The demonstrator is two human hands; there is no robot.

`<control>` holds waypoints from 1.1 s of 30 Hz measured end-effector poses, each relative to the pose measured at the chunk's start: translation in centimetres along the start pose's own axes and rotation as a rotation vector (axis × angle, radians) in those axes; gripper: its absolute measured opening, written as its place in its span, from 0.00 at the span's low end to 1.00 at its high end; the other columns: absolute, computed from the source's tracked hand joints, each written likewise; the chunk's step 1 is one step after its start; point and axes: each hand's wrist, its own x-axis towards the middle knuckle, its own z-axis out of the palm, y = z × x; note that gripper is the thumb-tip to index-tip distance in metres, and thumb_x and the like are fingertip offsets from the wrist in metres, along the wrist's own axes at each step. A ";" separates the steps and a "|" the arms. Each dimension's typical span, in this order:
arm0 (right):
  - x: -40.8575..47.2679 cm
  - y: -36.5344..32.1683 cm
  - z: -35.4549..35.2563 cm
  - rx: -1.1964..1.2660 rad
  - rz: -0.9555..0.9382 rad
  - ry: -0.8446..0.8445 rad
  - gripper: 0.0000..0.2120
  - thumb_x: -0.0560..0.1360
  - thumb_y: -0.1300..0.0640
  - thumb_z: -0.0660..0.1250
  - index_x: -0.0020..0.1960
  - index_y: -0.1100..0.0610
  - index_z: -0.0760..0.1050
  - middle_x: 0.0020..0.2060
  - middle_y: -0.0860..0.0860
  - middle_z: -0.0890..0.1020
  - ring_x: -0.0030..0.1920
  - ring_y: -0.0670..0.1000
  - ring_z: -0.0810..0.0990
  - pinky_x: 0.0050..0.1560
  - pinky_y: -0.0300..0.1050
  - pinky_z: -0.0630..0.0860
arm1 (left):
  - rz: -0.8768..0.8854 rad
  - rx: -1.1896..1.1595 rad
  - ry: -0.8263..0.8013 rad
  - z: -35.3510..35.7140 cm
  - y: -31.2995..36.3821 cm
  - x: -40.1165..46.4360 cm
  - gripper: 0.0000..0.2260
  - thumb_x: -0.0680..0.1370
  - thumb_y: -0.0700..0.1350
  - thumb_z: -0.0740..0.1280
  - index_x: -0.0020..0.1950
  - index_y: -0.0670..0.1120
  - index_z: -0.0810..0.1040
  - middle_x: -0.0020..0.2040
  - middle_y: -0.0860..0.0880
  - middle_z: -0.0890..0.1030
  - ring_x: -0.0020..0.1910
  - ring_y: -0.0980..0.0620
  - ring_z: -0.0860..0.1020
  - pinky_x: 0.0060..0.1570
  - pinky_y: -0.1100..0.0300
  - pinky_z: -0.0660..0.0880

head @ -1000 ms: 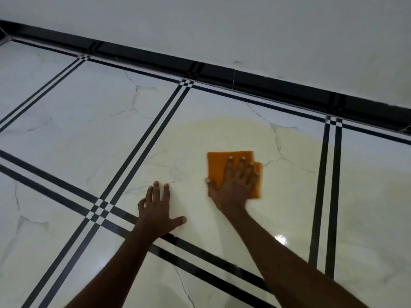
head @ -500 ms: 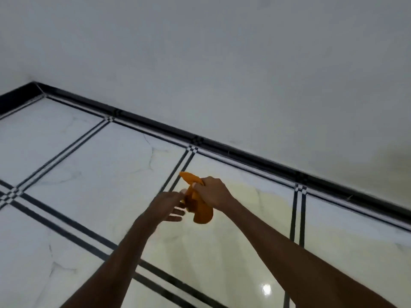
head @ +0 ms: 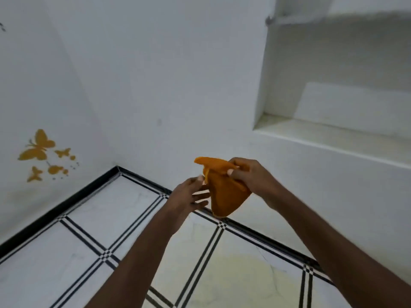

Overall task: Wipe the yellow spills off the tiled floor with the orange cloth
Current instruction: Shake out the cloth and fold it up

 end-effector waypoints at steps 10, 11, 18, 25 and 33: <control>-7.0 -21.5 -13.2 0.192 -0.188 -0.098 0.12 0.71 0.58 0.62 0.44 0.67 0.76 0.36 0.58 0.70 0.40 0.57 0.66 0.39 0.47 0.61 | 0.183 -0.081 -0.063 5.0 21.5 -14.4 0.22 0.79 0.60 0.64 0.63 0.45 0.79 0.51 0.44 0.81 0.52 0.46 0.80 0.54 0.49 0.77; -8.2 -23.1 -14.4 0.196 -0.192 -0.102 0.12 0.71 0.58 0.61 0.45 0.67 0.78 0.37 0.59 0.72 0.41 0.58 0.67 0.40 0.49 0.63 | 0.213 -0.041 -0.070 6.0 23.3 -16.2 0.19 0.79 0.57 0.65 0.60 0.45 0.80 0.51 0.43 0.80 0.53 0.45 0.79 0.56 0.49 0.77; -13.9 -27.2 -18.1 0.334 -0.172 -0.102 0.13 0.83 0.58 0.58 0.46 0.59 0.79 0.39 0.54 0.82 0.43 0.53 0.81 0.45 0.47 0.77 | 0.415 0.207 0.112 11.3 28.9 -25.3 0.13 0.79 0.52 0.67 0.51 0.42 0.81 0.50 0.42 0.84 0.52 0.44 0.83 0.57 0.48 0.79; -16.3 -26.9 -16.2 0.471 0.279 -0.187 0.12 0.84 0.55 0.58 0.50 0.60 0.77 0.44 0.58 0.85 0.44 0.55 0.84 0.43 0.52 0.83 | 0.474 0.308 0.432 15.7 31.9 -31.0 0.12 0.78 0.50 0.69 0.58 0.44 0.79 0.49 0.43 0.83 0.45 0.47 0.84 0.39 0.61 0.81; -22.8 -29.6 -16.3 0.258 -0.302 -0.063 0.13 0.81 0.50 0.68 0.54 0.60 0.81 0.45 0.56 0.87 0.45 0.56 0.87 0.46 0.45 0.85 | 0.431 0.344 0.449 17.4 33.1 -36.1 0.13 0.76 0.42 0.72 0.60 0.43 0.79 0.46 0.41 0.84 0.44 0.48 0.85 0.47 0.53 0.83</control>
